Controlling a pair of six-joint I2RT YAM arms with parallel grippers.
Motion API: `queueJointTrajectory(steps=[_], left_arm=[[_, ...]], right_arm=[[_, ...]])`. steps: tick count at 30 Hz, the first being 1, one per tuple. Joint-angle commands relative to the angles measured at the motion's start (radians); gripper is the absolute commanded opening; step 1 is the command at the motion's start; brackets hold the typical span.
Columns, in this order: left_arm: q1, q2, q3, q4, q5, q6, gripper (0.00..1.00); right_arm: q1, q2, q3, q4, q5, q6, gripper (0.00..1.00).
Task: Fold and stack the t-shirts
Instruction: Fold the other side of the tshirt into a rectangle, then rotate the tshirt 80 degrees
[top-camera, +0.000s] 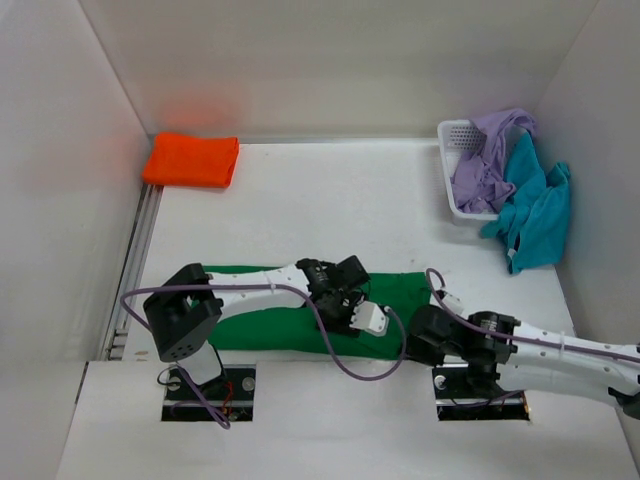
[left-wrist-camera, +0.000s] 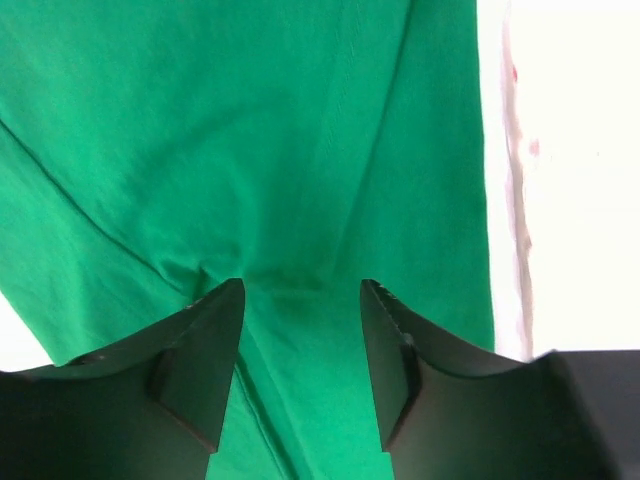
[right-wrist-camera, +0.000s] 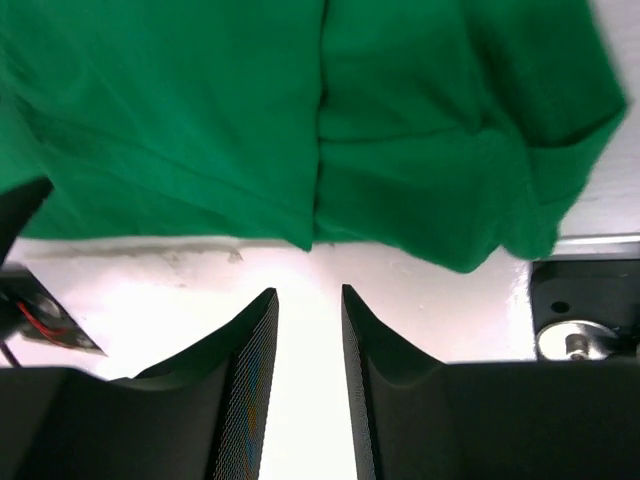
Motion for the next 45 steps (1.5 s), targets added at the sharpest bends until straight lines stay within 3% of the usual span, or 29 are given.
queueJointTrajectory(steps=[1,7,11,15,18,22,31,34,36,38,40,45], left_arm=[[0.038,-0.075,0.035,-0.111,0.042,0.054,0.5],[0.19,-0.138,0.178,-0.338,0.151,0.082,0.56],[0.441,-0.152,0.193,-0.343,0.176,0.088,0.59],[0.719,-0.13,0.115,-0.204,0.017,0.086,0.59],[0.903,-0.098,0.054,-0.081,-0.08,0.103,0.61],[1.058,-0.028,0.049,-0.032,-0.122,0.115,0.62],[1.212,0.091,0.081,-0.017,-0.162,0.094,0.61],[1.239,0.091,0.077,-0.006,-0.155,0.076,0.61],[1.255,0.082,0.074,-0.006,-0.149,0.066,0.61],[1.276,0.071,0.069,-0.006,-0.143,0.06,0.61],[1.299,0.063,0.064,-0.006,-0.142,0.057,0.61],[1.356,0.068,0.066,-0.007,-0.154,0.034,0.62]], right_arm=[[-0.052,-0.038,0.044,-0.066,0.054,-0.043,0.36],[-0.343,0.046,0.185,-0.077,0.139,-0.346,0.42],[-0.59,0.148,0.202,0.059,0.151,-0.609,0.48],[-0.834,0.302,0.216,0.208,0.015,-0.836,0.55],[-0.885,0.385,0.248,0.24,-0.03,-0.907,0.59],[-0.892,0.542,0.346,0.242,-0.071,-0.967,0.62],[-0.864,0.816,0.461,0.242,-0.125,-0.996,0.61],[-0.864,0.913,0.518,0.198,-0.163,-1.025,0.52],[-0.864,0.959,0.553,0.169,-0.182,-1.045,0.38],[-0.862,0.996,0.593,0.146,-0.188,-1.062,0.15],[-0.862,1.027,0.645,0.133,-0.182,-1.074,0.02],[-0.862,1.203,0.959,0.096,-0.15,-1.119,0.0]])
